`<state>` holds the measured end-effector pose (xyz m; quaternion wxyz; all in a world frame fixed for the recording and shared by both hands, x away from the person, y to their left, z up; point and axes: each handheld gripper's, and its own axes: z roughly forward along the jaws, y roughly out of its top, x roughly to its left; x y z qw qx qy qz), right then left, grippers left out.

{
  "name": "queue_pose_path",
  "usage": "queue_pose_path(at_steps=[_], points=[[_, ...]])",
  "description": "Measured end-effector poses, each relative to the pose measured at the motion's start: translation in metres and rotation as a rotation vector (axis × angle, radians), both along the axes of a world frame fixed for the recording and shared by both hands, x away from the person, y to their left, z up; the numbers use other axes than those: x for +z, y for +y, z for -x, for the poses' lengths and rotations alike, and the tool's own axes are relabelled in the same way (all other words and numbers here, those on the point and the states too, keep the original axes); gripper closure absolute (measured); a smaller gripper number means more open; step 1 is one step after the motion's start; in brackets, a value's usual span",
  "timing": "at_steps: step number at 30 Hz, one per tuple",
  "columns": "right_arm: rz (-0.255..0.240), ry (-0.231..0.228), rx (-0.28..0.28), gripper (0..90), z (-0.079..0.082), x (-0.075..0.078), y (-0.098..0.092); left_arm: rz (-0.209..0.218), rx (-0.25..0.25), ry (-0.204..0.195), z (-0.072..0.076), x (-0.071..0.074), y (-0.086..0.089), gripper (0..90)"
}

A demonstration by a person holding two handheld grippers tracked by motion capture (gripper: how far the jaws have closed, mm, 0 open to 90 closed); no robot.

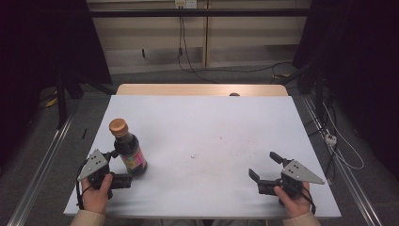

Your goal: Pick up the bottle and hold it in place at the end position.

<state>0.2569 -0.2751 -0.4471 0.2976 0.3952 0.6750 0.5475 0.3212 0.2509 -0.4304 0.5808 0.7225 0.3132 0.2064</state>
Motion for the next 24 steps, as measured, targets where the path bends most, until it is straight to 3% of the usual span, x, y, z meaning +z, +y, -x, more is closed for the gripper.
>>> queue_pose_path(at_steps=[12,24], points=[[-0.001,-0.001,0.003,1.7,0.0,0.0,0.0,0.014,0.034,0.014,-0.001,0.003,0.004,3.5],[-0.003,0.001,0.003,1.8,-0.001,0.0,-0.001,-0.009,0.048,0.031,-0.007,0.013,0.001,5.6]])
